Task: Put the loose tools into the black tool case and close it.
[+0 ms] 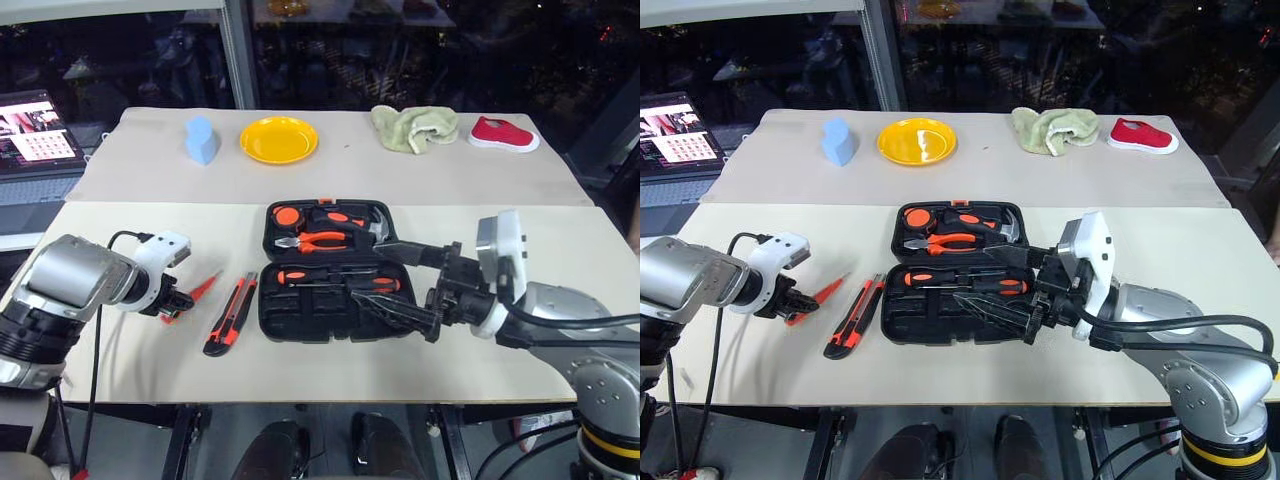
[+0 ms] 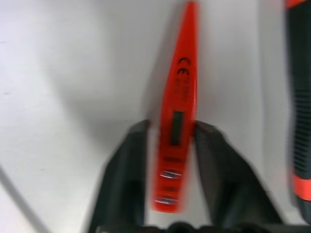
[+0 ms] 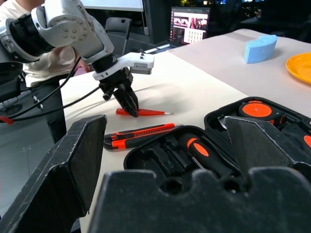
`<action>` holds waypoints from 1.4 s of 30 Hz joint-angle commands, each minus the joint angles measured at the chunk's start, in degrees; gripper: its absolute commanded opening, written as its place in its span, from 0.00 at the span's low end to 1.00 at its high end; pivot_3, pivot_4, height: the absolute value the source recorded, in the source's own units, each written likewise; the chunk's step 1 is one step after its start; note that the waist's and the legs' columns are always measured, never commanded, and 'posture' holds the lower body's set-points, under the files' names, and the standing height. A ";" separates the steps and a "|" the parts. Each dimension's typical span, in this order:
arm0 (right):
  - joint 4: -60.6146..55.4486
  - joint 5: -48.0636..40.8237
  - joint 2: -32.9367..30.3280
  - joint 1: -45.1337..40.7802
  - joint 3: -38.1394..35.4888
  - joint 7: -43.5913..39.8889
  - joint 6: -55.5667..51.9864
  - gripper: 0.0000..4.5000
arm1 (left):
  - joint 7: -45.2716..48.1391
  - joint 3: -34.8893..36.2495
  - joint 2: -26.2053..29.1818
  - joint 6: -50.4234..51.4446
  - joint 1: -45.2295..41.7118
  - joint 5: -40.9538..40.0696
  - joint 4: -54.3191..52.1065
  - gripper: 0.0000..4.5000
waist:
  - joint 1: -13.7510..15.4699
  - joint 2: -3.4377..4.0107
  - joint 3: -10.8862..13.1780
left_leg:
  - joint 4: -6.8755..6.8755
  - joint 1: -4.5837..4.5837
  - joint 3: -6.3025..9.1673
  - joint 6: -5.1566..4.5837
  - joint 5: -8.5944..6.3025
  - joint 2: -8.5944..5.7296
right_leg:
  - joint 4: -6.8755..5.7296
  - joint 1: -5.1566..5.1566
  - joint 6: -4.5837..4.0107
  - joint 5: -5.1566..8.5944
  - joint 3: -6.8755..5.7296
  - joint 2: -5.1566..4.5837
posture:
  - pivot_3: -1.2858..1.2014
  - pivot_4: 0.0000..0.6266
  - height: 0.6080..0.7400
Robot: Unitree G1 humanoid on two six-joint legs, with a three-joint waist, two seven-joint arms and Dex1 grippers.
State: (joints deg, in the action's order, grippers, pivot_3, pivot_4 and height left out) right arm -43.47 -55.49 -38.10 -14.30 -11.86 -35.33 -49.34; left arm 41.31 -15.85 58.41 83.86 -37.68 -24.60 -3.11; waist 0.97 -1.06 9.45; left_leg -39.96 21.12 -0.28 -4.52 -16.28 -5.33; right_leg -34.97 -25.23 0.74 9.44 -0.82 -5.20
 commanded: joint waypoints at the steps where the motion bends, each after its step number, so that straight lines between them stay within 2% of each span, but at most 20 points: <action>1: -2.60 -2.36 -1.52 0.82 -2.14 0.75 1.50 1.00 | 1.38 -2.62 -1.58 -0.88 1.00 0.04 1.49 0.09 | 0.13 0.08 -0.04 | 0.01 -0.03 0.00 -0.02 -0.01 0.00 | 0.00 0.01 0.03 0.02 0.00 -0.02 | 0.52 0.24 1.00; 6: -2.95 -3.09 -3.69 2.11 -2.59 0.80 1.78 1.00 | 2.84 -2.93 -0.57 -5.41 0.72 2.10 3.69 0.09 | 0.43 0.26 -0.15 | 0.01 -0.03 0.01 -0.02 0.00 -0.01 | -0.01 0.07 0.04 0.04 0.03 -0.05 | 0.52 0.24 1.00; 11: -3.06 -1.95 -6.34 4.04 -2.09 0.03 2.07 1.00 | 7.27 -3.25 0.64 -19.14 -4.26 7.61 9.90 0.09 | 0.86 0.23 -0.14 | 0.01 -0.02 0.08 -0.09 -0.04 0.02 | -0.02 0.08 0.22 0.15 -0.03 -0.08 | 0.52 0.24 1.00; 14: -2.96 -1.63 -7.66 4.91 -2.16 -0.27 2.13 1.00 | 13.99 -3.82 -0.41 -31.29 -9.86 9.59 11.32 0.09 | 1.23 -0.14 0.05 | 0.00 0.11 0.10 -0.14 -0.06 0.04 | -0.02 -0.03 0.10 0.07 -0.04 -0.07 | 0.52 0.24 1.00; 17: -3.56 -0.10 -8.89 7.24 -1.55 -0.66 2.50 1.00 | 22.70 -6.37 -1.75 -39.36 -14.53 10.90 9.98 0.09 | 1.52 -0.32 0.04 | -0.17 0.53 0.15 -0.01 0.02 0.04 | 0.05 -0.26 -0.03 0.00 -0.11 -0.08 | 0.52 0.24 1.00; 19: -3.79 -0.13 -9.37 8.41 -1.56 -0.82 2.58 1.00 | 27.18 -9.22 -3.31 -43.40 -17.22 12.97 9.77 0.09 | 1.35 -0.33 0.01 | -0.33 0.95 0.12 -0.24 -0.09 -0.04 | 0.03 -0.66 0.01 -0.01 -0.09 -0.11 | 0.52 0.24 1.00; 20: -3.81 -0.45 -9.46 8.82 -1.80 -0.83 2.54 1.00 | 28.99 -10.39 -4.52 -45.32 -18.50 13.95 9.79 0.09 | 1.29 -0.33 0.01 | -0.40 1.21 0.07 -0.70 0.13 -0.09 | -0.02 -0.93 0.04 -0.04 -0.07 -0.11 | 0.52 0.24 1.00; 27: -5.12 -1.46 -9.65 10.64 -2.92 1.74 1.85 1.00 | 38.27 -18.99 -12.75 -45.31 -23.75 18.50 8.46 0.09 | 0.83 -0.36 0.02 | -0.40 1.45 0.05 -0.80 0.18 -0.10 | 0.05 -1.02 0.08 -0.04 -0.21 0.00 | 0.52 0.24 1.00; 31: -6.90 -3.77 -9.38 13.24 -4.34 4.40 1.41 1.00 | 39.38 -19.62 -17.37 -41.70 -24.01 17.85 6.61 0.09 | 0.48 -0.37 0.03 | -0.42 1.45 0.04 -0.81 0.18 -0.05 | 0.12 -1.04 0.06 0.00 -0.07 -0.03 | 0.52 0.24 1.00; 36: -8.90 -6.80 -10.41 15.90 -6.56 6.28 1.75 1.00 | 40.81 -22.89 -18.34 -42.06 -22.94 21.26 6.32 0.09 | 0.32 -0.38 0.03 | -0.68 1.36 0.08 -0.91 0.13 0.00 | -0.05 -0.90 0.07 0.00 -0.02 -0.05 | 0.52 0.24 1.00; 38: -8.65 -7.46 -10.52 16.31 -7.62 7.70 1.99 1.00 | 41.87 -23.58 -19.98 -34.81 -23.79 19.62 7.18 0.09 | 0.28 -0.38 0.03 | -0.78 1.37 0.07 -0.95 0.11 0.00 | -0.08 -0.89 0.08 -0.01 0.00 -0.05 | 0.52 0.24 1.00; 42: -9.91 -8.63 -10.12 17.95 -8.39 10.09 2.42 1.00 | 39.84 -24.79 -20.68 -38.78 -23.10 23.59 10.72 0.09 | 0.30 -0.37 0.03 | -0.91 1.37 0.08 -1.04 0.07 0.00 | -0.12 -0.86 0.11 0.00 -0.03 -0.01 | 0.52 0.24 1.00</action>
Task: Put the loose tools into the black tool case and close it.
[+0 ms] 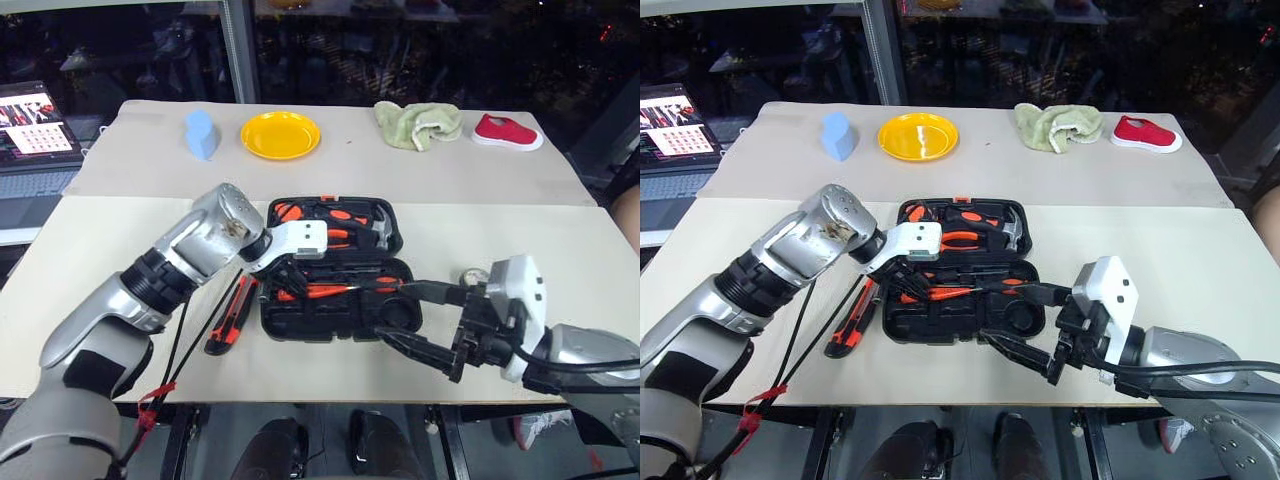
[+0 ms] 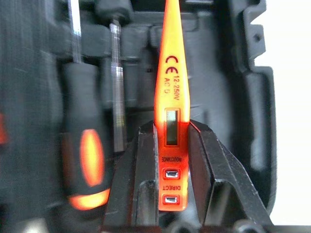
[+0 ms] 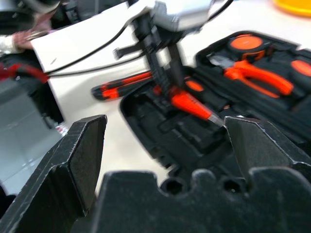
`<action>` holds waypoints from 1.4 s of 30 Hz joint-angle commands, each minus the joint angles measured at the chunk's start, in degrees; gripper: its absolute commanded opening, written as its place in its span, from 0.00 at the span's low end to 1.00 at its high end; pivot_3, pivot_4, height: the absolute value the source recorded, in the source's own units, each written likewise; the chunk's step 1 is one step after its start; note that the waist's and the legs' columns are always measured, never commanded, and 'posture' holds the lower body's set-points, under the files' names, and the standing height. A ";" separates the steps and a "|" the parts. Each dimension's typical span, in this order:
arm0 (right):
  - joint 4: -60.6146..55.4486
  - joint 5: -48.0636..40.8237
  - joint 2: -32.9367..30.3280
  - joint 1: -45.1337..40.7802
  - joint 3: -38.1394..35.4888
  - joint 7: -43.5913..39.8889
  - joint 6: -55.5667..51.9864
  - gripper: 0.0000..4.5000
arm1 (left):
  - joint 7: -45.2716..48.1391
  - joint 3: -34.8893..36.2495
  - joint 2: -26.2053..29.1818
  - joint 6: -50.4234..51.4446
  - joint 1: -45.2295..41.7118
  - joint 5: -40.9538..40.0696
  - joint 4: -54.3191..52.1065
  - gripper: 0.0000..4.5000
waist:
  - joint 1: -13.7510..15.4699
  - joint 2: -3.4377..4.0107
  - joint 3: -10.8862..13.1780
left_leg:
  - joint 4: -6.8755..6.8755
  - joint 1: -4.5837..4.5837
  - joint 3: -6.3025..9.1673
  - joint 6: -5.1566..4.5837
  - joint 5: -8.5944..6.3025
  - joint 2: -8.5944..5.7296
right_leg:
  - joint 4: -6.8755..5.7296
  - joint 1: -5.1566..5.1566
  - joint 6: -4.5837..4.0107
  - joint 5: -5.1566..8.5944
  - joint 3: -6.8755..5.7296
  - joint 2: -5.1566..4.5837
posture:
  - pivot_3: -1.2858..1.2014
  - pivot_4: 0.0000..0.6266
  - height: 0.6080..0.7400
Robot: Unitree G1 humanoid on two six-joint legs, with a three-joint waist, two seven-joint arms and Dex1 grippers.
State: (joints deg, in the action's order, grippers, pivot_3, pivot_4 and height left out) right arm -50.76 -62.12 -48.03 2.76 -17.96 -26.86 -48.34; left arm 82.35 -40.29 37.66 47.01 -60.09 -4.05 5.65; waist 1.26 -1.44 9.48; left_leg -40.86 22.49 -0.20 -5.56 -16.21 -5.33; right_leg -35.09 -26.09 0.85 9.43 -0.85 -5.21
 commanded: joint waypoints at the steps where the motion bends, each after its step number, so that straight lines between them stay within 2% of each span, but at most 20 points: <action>1: -3.03 -2.31 -0.25 1.41 -2.43 1.76 1.59 1.00 | -0.67 -0.47 -0.04 -1.13 -0.90 2.96 2.16 0.09 | 0.03 0.01 0.00 | 0.01 0.00 0.00 0.01 0.00 0.00 | 0.01 -0.01 0.00 0.00 0.01 0.00 | 0.52 0.24 1.00; 11: -2.50 -2.59 -0.98 1.91 -2.77 2.49 2.47 1.00 | 0.71 -0.31 -2.17 -1.51 -1.54 4.66 5.69 0.09 | 0.11 0.01 -0.01 | 0.00 0.03 -0.02 0.00 0.00 0.00 | 0.02 -0.04 0.00 0.00 0.03 0.00 | 0.52 0.24 1.00; 25: -1.15 -2.34 -1.08 1.09 -1.94 2.11 3.33 1.00 | 3.51 -0.14 -0.52 -3.65 0.24 5.57 3.97 0.09 | -0.23 0.01 -0.01 | 0.00 0.03 -0.02 0.00 0.00 0.01 | 0.01 -0.05 -0.01 -0.01 0.04 0.00 | 0.52 0.24 1.00; 27: -1.06 -2.23 -1.03 1.17 -1.78 1.98 3.35 1.00 | 4.30 0.32 0.10 -3.76 0.06 5.12 3.63 0.31 | -0.34 0.01 -0.01 | 0.00 0.03 -0.02 -0.01 0.00 0.00 | 0.01 -0.05 -0.01 -0.01 0.04 0.00 | 0.52 0.24 1.00; 29: -0.79 -2.13 -0.96 1.01 -1.46 1.86 3.32 1.00 | 6.33 1.07 1.46 -3.35 -0.40 4.06 2.51 0.43 | -0.47 0.01 -0.01 | 0.01 0.04 -0.02 0.00 0.00 0.00 | 0.01 -0.06 -0.01 0.00 0.04 0.01 | 0.52 0.24 1.00; 36: -0.68 -1.91 -0.67 2.21 -1.08 1.47 3.19 1.00 | 10.15 7.85 8.80 -2.44 -2.70 -3.99 0.97 1.00 | -0.53 0.01 -0.01 | 0.00 0.04 -0.02 0.00 0.00 0.00 | -0.01 -0.09 -0.01 -0.01 0.03 0.02 | 0.52 0.24 1.00; 39: -0.68 -1.98 -0.87 2.89 -1.61 1.14 3.33 1.00 | 9.75 14.00 7.65 -4.94 -1.56 -7.96 2.11 1.00 | -0.26 0.02 -0.01 | -0.01 0.03 -0.02 0.00 0.00 0.00 | 0.01 -0.07 -0.01 0.00 0.02 0.01 | 0.52 0.24 1.00; 42: -0.63 -1.80 -1.39 3.07 -2.11 0.83 3.25 1.00 | 6.53 22.37 2.61 -11.76 2.96 -13.17 3.45 0.83 | 0.32 0.02 -0.01 | -0.10 0.03 -0.01 -0.02 -0.01 0.00 | 0.02 -0.02 0.01 -0.01 -0.05 -0.01 | 0.52 0.24 1.00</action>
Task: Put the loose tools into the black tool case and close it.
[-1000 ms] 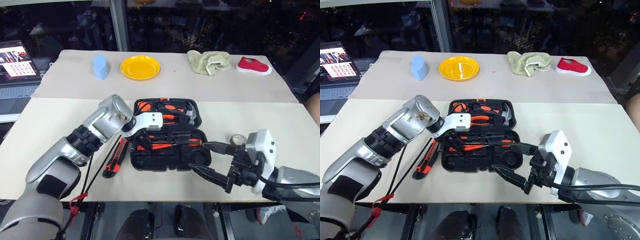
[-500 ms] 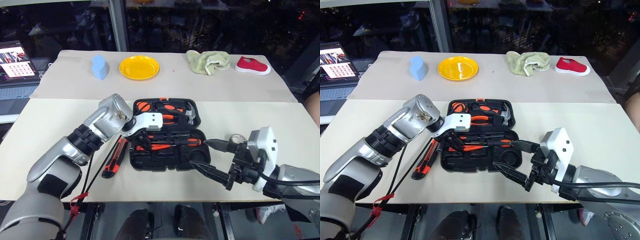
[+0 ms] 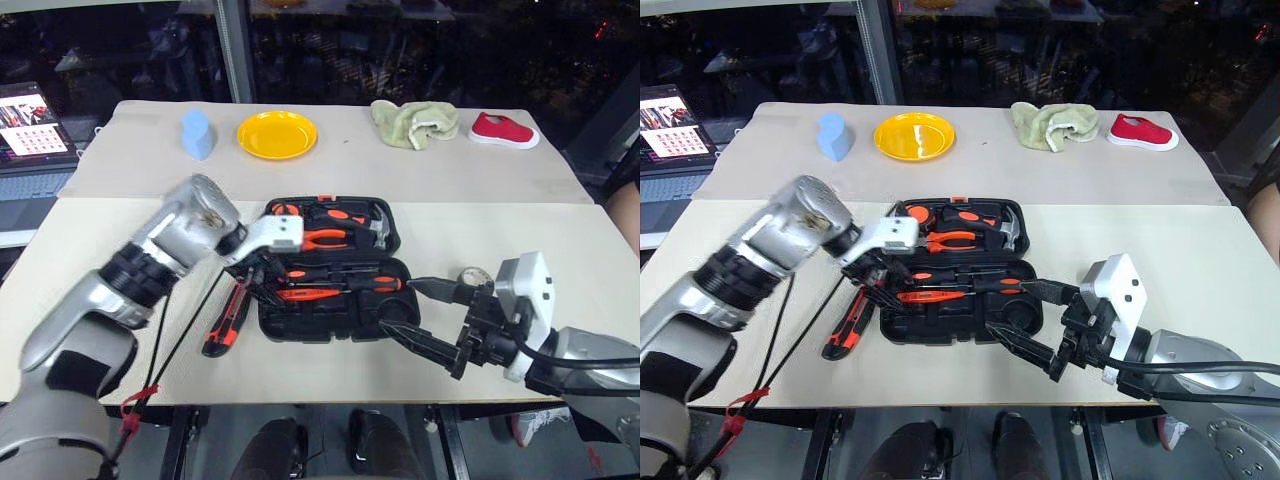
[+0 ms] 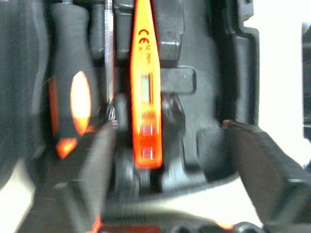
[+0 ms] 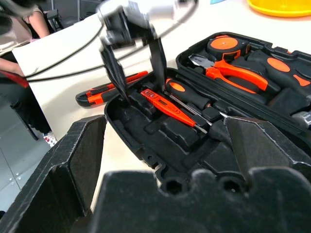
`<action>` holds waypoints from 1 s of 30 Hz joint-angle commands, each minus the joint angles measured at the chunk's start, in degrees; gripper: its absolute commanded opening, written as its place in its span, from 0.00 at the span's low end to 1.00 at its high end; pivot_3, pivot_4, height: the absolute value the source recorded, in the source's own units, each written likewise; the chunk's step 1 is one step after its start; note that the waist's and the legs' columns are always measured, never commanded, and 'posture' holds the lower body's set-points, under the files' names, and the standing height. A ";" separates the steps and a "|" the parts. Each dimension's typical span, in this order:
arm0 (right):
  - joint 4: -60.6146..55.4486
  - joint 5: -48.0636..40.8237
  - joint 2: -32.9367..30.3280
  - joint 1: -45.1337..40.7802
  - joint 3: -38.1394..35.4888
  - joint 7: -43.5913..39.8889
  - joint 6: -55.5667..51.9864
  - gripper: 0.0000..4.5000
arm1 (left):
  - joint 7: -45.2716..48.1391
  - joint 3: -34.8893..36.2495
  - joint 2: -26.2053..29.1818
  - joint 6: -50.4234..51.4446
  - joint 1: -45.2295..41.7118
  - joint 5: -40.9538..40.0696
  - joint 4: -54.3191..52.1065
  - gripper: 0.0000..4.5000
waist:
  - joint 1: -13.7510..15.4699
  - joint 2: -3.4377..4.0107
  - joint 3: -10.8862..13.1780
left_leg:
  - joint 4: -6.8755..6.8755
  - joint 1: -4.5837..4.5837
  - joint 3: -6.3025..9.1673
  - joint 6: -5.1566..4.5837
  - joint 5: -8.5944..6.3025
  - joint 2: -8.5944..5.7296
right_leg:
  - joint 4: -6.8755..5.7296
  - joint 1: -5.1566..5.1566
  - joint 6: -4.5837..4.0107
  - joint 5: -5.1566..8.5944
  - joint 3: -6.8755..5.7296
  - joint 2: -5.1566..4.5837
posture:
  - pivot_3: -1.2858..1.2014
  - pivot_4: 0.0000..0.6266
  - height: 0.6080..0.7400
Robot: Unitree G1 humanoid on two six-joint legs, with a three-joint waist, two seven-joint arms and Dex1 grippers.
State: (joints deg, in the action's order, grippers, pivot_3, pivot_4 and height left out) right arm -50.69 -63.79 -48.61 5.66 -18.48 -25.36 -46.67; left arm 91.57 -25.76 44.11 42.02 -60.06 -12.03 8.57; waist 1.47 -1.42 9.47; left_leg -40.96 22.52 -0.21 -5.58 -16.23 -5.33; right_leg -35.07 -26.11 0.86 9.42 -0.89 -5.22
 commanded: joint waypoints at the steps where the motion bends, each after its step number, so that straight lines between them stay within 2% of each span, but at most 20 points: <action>1: -0.66 0.05 -1.01 0.11 -1.63 -0.78 1.50 1.00 | -5.04 10.27 -6.04 -12.90 5.15 -5.32 1.79 0.75 | 0.13 0.03 -0.02 | -0.01 0.00 0.01 0.00 0.00 0.00 | 0.02 0.00 0.00 0.00 0.00 0.00 | 0.52 0.24 1.00; 3: -0.60 0.32 -1.47 0.06 -1.73 -1.19 1.45 1.00 | -7.38 14.05 -9.91 -22.30 9.27 -5.99 4.54 0.58 | 0.15 0.15 -0.09 | 0.01 -0.12 -0.02 -0.01 -0.01 0.00 | 0.04 0.09 0.03 -0.02 0.05 -0.04 | 0.52 0.24 1.00; 4: -0.56 0.11 -1.66 0.08 -2.03 -1.34 1.45 1.00 | -8.02 15.16 -11.05 -22.45 10.57 -6.63 5.03 0.51 | 0.16 0.14 -0.09 | 0.03 -0.15 -0.04 0.00 -0.01 0.00 | 0.07 0.11 0.02 -0.02 0.05 -0.06 | 0.52 0.24 1.00; 5: -0.44 -0.08 -1.80 0.21 -2.43 -1.49 1.47 1.00 | -8.48 15.79 -11.83 -21.77 11.53 -7.19 5.31 0.41 | 0.03 0.14 -0.08 | 0.04 -0.12 -0.04 0.04 0.01 0.00 | 0.05 0.07 0.00 -0.03 0.05 -0.06 | 0.52 0.24 1.00; 10: -0.21 -0.73 -1.81 0.79 -3.32 -1.02 1.45 1.00 | -8.50 14.98 -12.48 -23.47 15.49 -6.45 5.47 0.01 | -0.01 0.12 -0.07 | 0.04 -0.07 -0.08 0.07 0.03 0.01 | -0.01 0.01 -0.04 -0.06 0.08 -0.04 | 0.52 0.24 1.00; 15: -0.37 -2.59 -2.39 0.80 -3.61 -0.69 0.93 1.00 | -8.98 13.14 -11.53 -27.28 19.98 -4.03 4.27 0.00 | 0.08 0.13 -0.08 | 0.04 -0.09 -0.07 -0.01 -0.02 0.01 | 0.02 0.04 -0.02 -0.07 0.08 -0.05 | 0.52 0.24 1.00; 19: -0.03 -1.94 -2.88 -0.47 -2.30 -0.65 1.04 1.00 | -13.71 12.27 -12.29 -30.34 20.64 0.36 6.97 0.00 | 0.18 0.13 -0.08 | 0.05 -0.08 -0.07 0.00 -0.02 0.01 | 0.04 0.04 -0.03 -0.07 0.08 -0.06 | 0.52 0.24 1.00; 30: 2.68 -1.74 -4.65 -2.76 -2.60 -2.29 0.75 1.00 | -10.17 10.82 -12.53 -33.22 21.16 1.01 8.34 0.00 | 0.70 0.13 -0.08 | 0.05 -0.05 -0.08 -0.07 -0.06 0.01 | 0.07 0.00 -0.01 -0.08 0.06 -0.07 | 0.52 0.24 1.00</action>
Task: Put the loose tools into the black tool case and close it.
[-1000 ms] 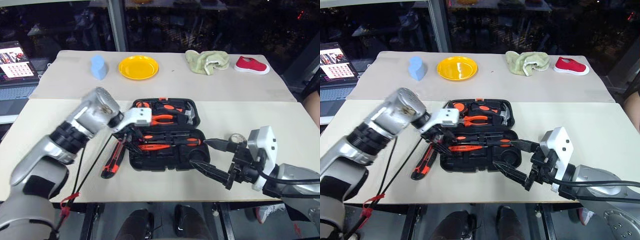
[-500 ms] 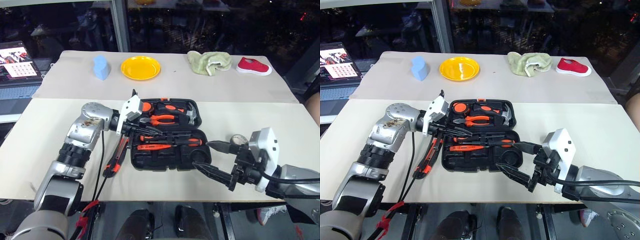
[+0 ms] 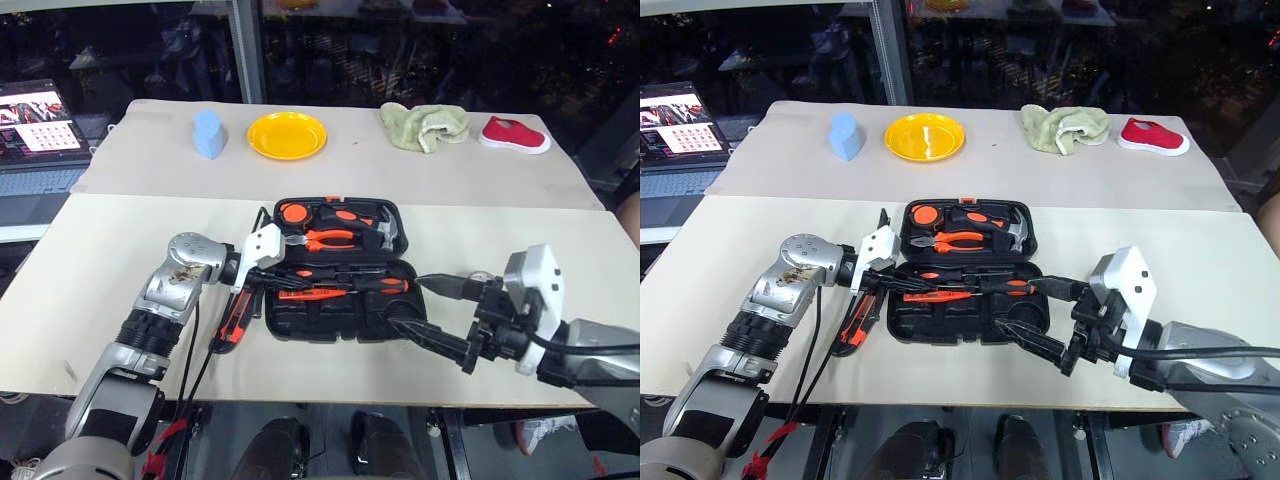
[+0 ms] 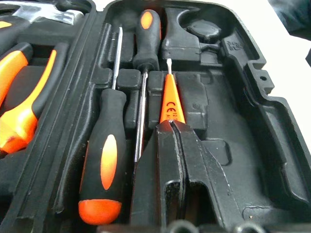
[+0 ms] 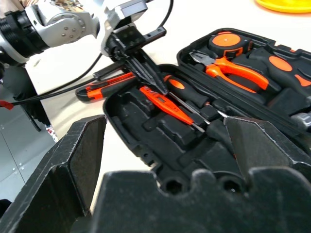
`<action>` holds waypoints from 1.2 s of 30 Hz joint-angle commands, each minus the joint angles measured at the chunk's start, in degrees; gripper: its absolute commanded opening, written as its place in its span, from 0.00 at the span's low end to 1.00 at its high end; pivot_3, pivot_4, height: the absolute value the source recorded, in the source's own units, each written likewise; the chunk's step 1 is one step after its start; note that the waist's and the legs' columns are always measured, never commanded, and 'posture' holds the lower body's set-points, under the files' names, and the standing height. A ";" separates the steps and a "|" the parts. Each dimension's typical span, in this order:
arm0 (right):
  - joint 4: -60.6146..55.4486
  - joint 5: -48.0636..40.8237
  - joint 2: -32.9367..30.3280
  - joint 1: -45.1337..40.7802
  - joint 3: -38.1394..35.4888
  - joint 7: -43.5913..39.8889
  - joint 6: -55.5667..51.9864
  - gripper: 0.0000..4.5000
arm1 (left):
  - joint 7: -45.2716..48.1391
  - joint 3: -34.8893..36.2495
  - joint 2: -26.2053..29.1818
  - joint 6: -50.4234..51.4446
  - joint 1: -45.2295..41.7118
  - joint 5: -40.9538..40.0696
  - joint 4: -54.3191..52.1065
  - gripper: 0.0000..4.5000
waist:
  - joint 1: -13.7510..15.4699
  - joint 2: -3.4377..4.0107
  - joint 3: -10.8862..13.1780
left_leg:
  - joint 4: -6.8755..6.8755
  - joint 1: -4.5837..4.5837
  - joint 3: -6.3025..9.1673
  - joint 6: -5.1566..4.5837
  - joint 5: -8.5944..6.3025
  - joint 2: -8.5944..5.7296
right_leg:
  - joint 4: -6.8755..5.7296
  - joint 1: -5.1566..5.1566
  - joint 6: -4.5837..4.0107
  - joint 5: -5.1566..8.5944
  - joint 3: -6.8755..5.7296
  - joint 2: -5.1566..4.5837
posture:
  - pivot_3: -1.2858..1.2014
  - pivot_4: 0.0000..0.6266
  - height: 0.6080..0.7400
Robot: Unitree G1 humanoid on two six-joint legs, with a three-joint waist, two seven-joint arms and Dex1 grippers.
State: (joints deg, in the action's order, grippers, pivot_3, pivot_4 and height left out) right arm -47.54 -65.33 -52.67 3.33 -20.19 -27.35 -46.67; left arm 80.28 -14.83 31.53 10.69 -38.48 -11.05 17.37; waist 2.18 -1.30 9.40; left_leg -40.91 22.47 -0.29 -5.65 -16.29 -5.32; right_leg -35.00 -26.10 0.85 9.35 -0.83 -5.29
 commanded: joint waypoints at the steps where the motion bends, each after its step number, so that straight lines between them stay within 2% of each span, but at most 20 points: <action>1: -0.63 -0.13 -0.51 -0.18 -0.86 -0.31 0.76 1.00 | 1.10 -0.05 -0.11 -2.01 -0.32 -0.06 -0.53 0.00 | 0.00 0.00 0.00 | -0.01 0.01 0.00 0.00 0.00 0.00 | 0.00 0.00 0.00 0.00 0.00 0.00 | 0.52 0.24 1.00; 15: -1.01 -2.42 -0.42 -1.49 -0.26 1.43 0.57 1.00 | -0.71 -1.97 -1.87 -7.67 -0.15 4.65 4.60 0.00 | 0.10 0.00 -0.01 | -0.02 0.00 0.00 -0.05 -0.03 0.00 | 0.01 0.03 0.00 0.00 0.01 -0.01 | 0.52 0.24 1.00; 25: -1.46 -2.97 -0.23 -0.98 0.24 1.73 0.81 1.00 | -0.09 -3.45 2.17 -16.02 2.29 8.62 7.78 0.00 | -0.01 0.07 -0.13 | 0.00 -0.22 0.00 -0.23 -0.14 0.04 | 0.02 0.23 0.00 0.00 0.02 -0.02 | 0.52 0.24 1.00; 31: -0.70 -2.95 0.07 -1.09 0.57 1.68 1.01 1.00 | 0.82 -3.78 4.71 -19.56 2.25 9.49 10.05 0.00 | -0.17 0.10 -0.15 | 0.10 -0.91 0.00 -0.49 -0.31 0.10 | 0.13 0.94 0.02 0.02 0.00 0.00 | 0.52 0.24 1.00; 36: -0.79 -2.32 0.92 -0.90 1.67 1.80 1.25 1.00 | 1.73 -3.66 5.63 -19.90 1.81 9.03 10.53 0.00 | -0.08 0.13 -0.17 | 0.13 -1.08 0.00 -0.52 -0.33 0.12 | 0.16 1.03 0.06 0.05 -0.01 0.00 | 0.52 0.24 1.00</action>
State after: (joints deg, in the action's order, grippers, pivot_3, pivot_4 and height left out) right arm -47.68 -67.66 -52.06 2.72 -18.29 -25.67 -46.67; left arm 80.69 -16.53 35.78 -9.98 -38.01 -5.08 25.43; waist 2.10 -1.17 9.23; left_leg -40.78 21.39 -0.30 -6.17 -16.62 -5.19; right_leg -34.84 -25.07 0.92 9.39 -0.83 -5.30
